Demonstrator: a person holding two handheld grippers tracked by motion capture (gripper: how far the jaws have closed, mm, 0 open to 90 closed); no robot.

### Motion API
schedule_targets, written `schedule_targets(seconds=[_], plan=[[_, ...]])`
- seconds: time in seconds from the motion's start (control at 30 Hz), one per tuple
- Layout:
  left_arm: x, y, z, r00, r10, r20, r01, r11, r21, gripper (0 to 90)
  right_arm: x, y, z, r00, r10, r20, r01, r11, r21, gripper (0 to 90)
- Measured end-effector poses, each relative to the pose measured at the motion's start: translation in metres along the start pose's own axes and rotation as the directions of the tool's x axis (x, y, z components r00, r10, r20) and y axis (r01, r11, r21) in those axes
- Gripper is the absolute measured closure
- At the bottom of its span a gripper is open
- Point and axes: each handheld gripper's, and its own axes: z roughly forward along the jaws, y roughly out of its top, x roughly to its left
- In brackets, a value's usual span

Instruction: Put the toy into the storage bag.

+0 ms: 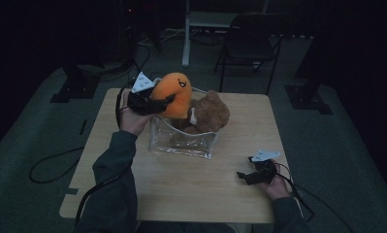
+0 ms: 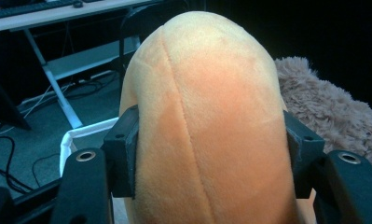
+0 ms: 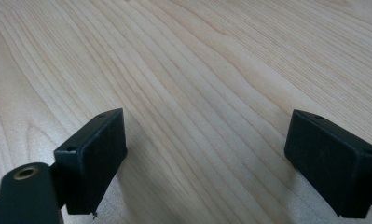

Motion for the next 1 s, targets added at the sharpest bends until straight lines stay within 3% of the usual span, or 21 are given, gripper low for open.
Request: schedule_targets(seconds=[1.0], plan=[[-0.001, -0.015, 0.015, 1.0000, -0.003, -0.001, 0.003, 0.9984, 0.057, 37.2, 0.000, 0.000, 0.000, 1.0000, -0.001, 0.000, 0.001, 1.000, 0.001, 12.1]])
